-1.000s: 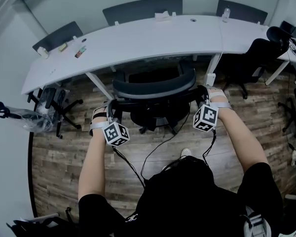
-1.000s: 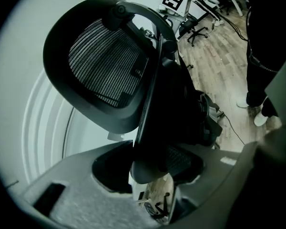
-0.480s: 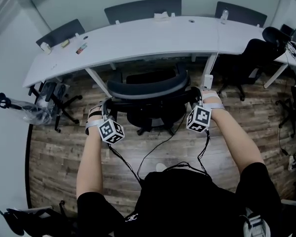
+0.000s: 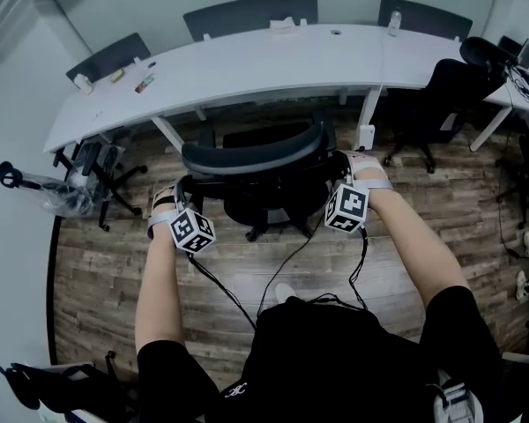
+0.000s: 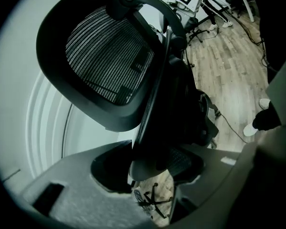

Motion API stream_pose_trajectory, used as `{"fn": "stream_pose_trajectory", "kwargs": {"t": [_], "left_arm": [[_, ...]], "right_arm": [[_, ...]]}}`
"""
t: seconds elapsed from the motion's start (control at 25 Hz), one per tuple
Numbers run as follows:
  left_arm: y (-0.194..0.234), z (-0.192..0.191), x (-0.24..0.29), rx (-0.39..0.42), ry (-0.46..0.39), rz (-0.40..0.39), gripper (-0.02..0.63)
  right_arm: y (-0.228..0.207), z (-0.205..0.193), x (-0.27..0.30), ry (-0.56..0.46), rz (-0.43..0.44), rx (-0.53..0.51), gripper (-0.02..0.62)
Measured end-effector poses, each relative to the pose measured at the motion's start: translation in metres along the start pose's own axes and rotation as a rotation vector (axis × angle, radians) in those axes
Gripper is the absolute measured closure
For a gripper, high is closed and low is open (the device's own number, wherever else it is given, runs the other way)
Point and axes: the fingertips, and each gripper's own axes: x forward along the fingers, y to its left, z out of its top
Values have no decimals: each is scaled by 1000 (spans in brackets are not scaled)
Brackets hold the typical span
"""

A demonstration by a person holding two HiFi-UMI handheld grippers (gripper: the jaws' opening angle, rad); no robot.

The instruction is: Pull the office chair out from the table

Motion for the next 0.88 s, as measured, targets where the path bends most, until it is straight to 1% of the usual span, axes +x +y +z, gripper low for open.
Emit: {"fn": "stream_pose_trajectory", "kwargs": {"t": [0.12,0.2,0.32,0.4,0.44,0.48,0.52,0.56,0.6,0.64,0.68,0.76,0.88], "left_arm": [[1,1,-4,-7,-8,-2,414],[2,2,-6,-28,-19,-1,413],[2,2,-10,-98,-14,19,393],[3,1,-18,-157,11,53,380],[4,1,-23,-200,10,75,388],[5,1,-30,-256,1,102,415],[6,2,-38,-324,-11,129,490],[6,2,-45,-397,-22,150,530],[5,2,-52,-473,-30,163,543],[3,4,-59,-547,-39,164,585],[-1,8,-66,-617,-49,154,602],[-11,24,-80,-750,-83,115,600],[-21,58,-105,-943,-165,61,600]], "right_arm": [[-1,0,-3,-9,6,6,396],[-3,1,-5,-17,2,21,392],[-5,1,-7,-30,-3,59,383],[-5,2,-8,-39,-22,83,377],[-5,2,-11,-43,-36,96,373],[-6,2,-16,-48,-50,116,367],[-7,1,-22,-53,-66,144,387],[-8,0,-28,-60,-79,182,441],[-8,-1,-35,-67,-82,232,537],[-6,-1,-40,-78,-70,299,586],[-3,0,-46,-94,-43,382,586],[3,4,-59,-144,18,570,588],[9,20,-79,-263,89,844,589]]}}
